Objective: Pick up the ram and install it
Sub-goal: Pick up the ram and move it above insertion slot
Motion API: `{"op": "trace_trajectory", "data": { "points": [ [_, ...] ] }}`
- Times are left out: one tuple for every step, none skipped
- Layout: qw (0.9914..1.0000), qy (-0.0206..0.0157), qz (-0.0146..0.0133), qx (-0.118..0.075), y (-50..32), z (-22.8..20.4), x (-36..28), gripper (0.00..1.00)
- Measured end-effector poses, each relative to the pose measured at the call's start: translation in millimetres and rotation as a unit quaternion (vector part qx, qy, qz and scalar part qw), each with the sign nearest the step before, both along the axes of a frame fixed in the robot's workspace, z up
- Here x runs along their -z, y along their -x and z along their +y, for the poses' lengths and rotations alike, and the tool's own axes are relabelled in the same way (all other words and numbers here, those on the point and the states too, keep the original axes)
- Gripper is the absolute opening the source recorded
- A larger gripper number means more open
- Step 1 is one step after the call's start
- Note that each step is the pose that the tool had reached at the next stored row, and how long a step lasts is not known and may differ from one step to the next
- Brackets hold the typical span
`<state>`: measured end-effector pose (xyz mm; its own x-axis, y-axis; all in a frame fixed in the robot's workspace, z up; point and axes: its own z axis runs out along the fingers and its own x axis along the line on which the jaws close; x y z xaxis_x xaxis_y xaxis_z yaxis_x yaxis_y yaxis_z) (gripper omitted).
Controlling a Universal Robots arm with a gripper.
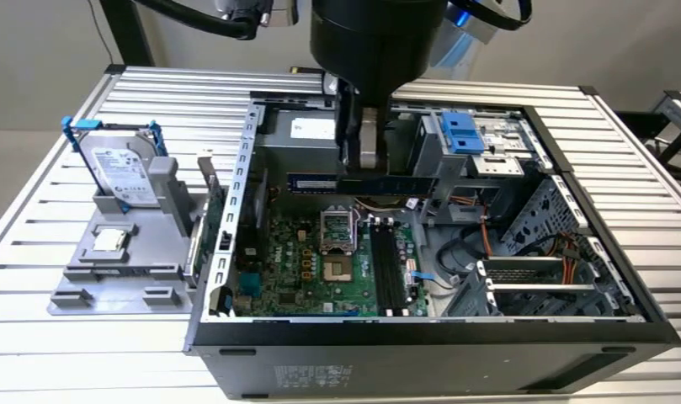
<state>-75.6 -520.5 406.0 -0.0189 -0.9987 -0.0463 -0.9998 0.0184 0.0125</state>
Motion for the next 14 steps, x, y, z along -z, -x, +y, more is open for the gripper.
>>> {"op": "trace_trajectory", "data": {
  "points": [
    [1.0, 0.0, 0.0, 0.0, -2.7, 0.0, 0.0, 0.0],
    [1.0, 0.0, 0.0, 0.0, -5.0, 0.0, 0.1, 0.0],
    [1.0, 0.0, 0.0, 0.0, -7.2, 0.0, 0.0, 0.0],
    [1.0, 0.0, 0.0, 0.0, -9.7, 0.0, 0.0, 0.0],
    [1.0, 0.0, 0.0, 0.0, -12.5, 0.0, 0.0, 0.0],
    [1.0, 0.0, 0.0, 0.0, -16.1, 0.0, 0.0, 0.0],
    [1.0, 0.0, 0.0, 0.0, -20.0, 0.0, 0.0, 0.0],
    [1.0, 0.0, 0.0, 0.0, -24.3, 0.0, 0.1, 0.0],
    [1.0, 0.0, 0.0, 0.0, -28.5, 0.0, 0.1, 0.0],
    [1.0, 0.0, 0.0, 0.001, -32.0, 0.0, 0.2, 0.0],
    [1.0, -0.0001, 0.0, 0.001, -35.0, 0.0, 0.4, 0.0],
    [1.0, -0.0001, 0.0, 0.002, -37.9, 0.0, 0.5, 0.0],
    [0.99999, -0.0001, 0.0, 0.003, -40.6, 0.0, 0.6, 0.0],
    [0.99999, 0.0, 0.0, 0.004, -43.2, 0.0, 0.7, 0.0]
  ]
}}
